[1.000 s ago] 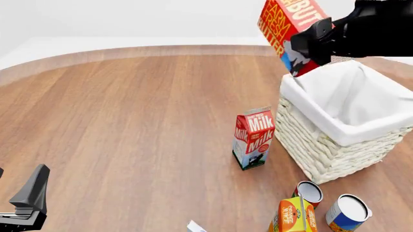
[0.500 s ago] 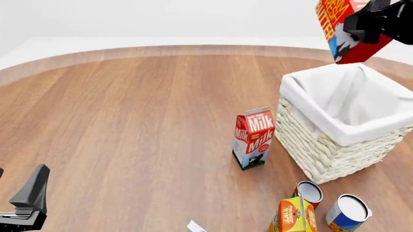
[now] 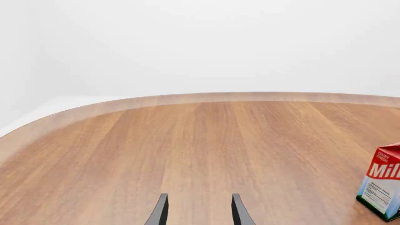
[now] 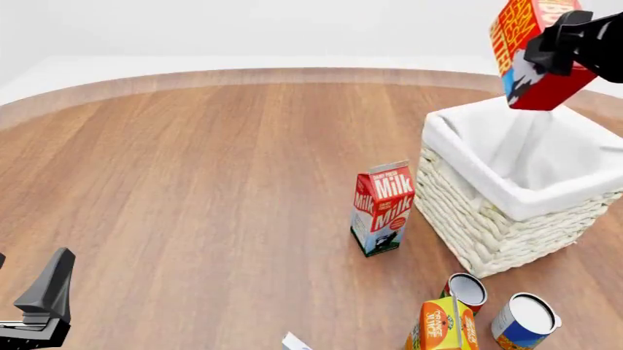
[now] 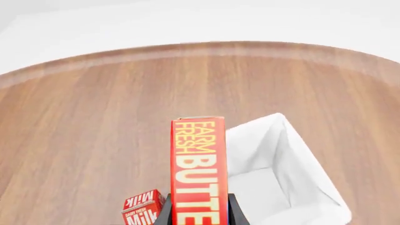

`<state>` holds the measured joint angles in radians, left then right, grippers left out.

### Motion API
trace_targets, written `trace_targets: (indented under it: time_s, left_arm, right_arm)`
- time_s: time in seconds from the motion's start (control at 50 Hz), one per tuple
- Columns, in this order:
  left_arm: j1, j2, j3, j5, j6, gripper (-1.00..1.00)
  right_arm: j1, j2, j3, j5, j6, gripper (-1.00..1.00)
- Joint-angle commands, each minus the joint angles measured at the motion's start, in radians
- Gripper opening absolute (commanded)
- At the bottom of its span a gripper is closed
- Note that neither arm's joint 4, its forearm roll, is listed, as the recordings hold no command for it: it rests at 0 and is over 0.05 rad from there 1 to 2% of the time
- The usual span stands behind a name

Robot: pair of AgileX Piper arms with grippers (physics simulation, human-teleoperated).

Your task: Pick up the cream cheese box and the butter, and put them in the basket.

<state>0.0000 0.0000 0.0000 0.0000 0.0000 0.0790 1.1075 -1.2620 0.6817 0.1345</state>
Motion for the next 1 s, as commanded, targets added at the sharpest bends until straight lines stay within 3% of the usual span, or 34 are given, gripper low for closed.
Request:
trace_targets:
  time_s: [0.02, 0.4, 0.58, 0.6, 0.64, 1.0]
  left_arm:
    - [0.000, 0.000, 0.000, 0.000, 0.000, 1.00]
    - [0.000, 0.000, 0.000, 0.000, 0.000, 1.00]
    - [0.000, 0.000, 0.000, 0.000, 0.000, 1.00]
    - [0.000, 0.000, 0.000, 0.000, 0.000, 1.00]
    - [0.000, 0.000, 0.000, 0.000, 0.000, 1.00]
    - [0.000, 0.000, 0.000, 0.000, 0.000, 1.00]
  right_arm:
    - [-0.010, -0.011, 0.027, -0.020, 0.062, -1.00]
    - [-0.056, -0.023, 0.070, -0.041, 0.146, -1.00]
    - [-0.062, -0.037, 0.136, -0.104, 0.188, -1.00]
    - [-0.054, -0.043, 0.156, -0.119, 0.221, -1.00]
    - [-0.057, -0.040, 0.166, -0.129, 0.207, -1.00]
    - [-0.060, -0.056, 0.243, -0.203, 0.283, -1.00]
